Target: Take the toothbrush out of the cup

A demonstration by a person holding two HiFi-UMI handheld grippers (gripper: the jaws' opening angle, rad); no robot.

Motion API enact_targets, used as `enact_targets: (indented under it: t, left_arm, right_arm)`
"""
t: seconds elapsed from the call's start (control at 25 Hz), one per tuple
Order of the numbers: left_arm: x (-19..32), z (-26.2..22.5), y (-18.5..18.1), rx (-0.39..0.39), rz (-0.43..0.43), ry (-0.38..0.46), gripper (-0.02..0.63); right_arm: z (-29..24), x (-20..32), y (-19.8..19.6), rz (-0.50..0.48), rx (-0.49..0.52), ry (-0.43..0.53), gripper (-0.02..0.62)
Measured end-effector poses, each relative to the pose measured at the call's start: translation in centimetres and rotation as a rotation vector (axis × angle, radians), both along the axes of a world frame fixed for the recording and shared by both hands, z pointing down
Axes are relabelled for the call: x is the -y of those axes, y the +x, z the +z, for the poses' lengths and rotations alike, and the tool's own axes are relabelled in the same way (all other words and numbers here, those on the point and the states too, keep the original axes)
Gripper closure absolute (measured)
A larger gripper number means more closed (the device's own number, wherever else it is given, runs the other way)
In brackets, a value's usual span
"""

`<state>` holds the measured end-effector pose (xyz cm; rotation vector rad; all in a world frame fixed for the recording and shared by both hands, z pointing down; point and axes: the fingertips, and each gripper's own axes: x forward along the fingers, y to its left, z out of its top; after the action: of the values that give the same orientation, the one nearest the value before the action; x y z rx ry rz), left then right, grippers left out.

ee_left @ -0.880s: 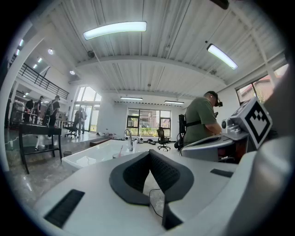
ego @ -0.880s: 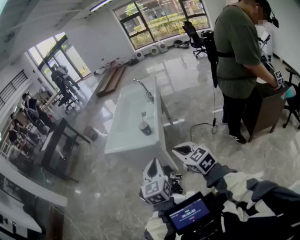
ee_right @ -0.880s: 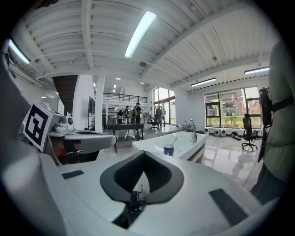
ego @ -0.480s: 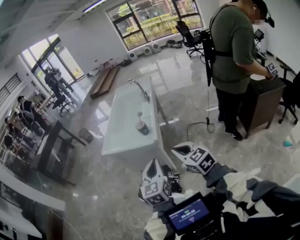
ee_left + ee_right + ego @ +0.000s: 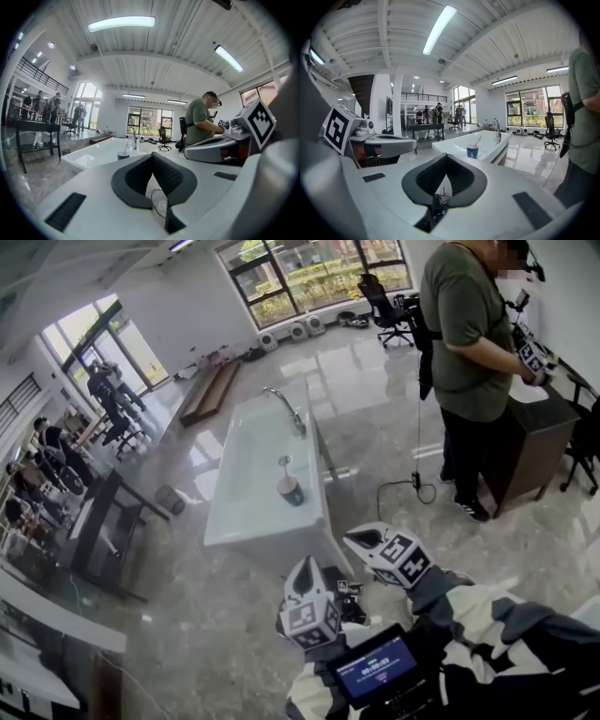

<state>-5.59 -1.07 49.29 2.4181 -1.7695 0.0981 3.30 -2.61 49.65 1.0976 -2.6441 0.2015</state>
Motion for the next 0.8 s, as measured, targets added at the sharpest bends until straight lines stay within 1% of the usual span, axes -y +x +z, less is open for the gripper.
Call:
enact_targets:
  t: [0.16,0.36,0.56,0.8]
  left_arm:
    - [2.4,0.3,-0.3,0.009,-0.017,-0.017,0.601]
    - [6.7,-0.2,-0.6,0.020,-0.052,-0.030,0.601]
    - [10.6,-0.7,-0.3,0.024,-0.074,-0.032,0.601]
    - [14.4,-1.1,0.0,0.018,-0.129,-0.037,0.601]
  right_arm:
    - [0.4,2.9,-0.6,-0.023,0.008,-0.018,0.584]
    - [0.2,7.3,-1.7,-0.078,0.011,-0.032,0.584]
    - [0.0,11.2,-1.6,-0.119,0.014,-0.044,0.584]
    - [-0.1,14.9,-1.5,-0.184,0.007,-0.052,0.584]
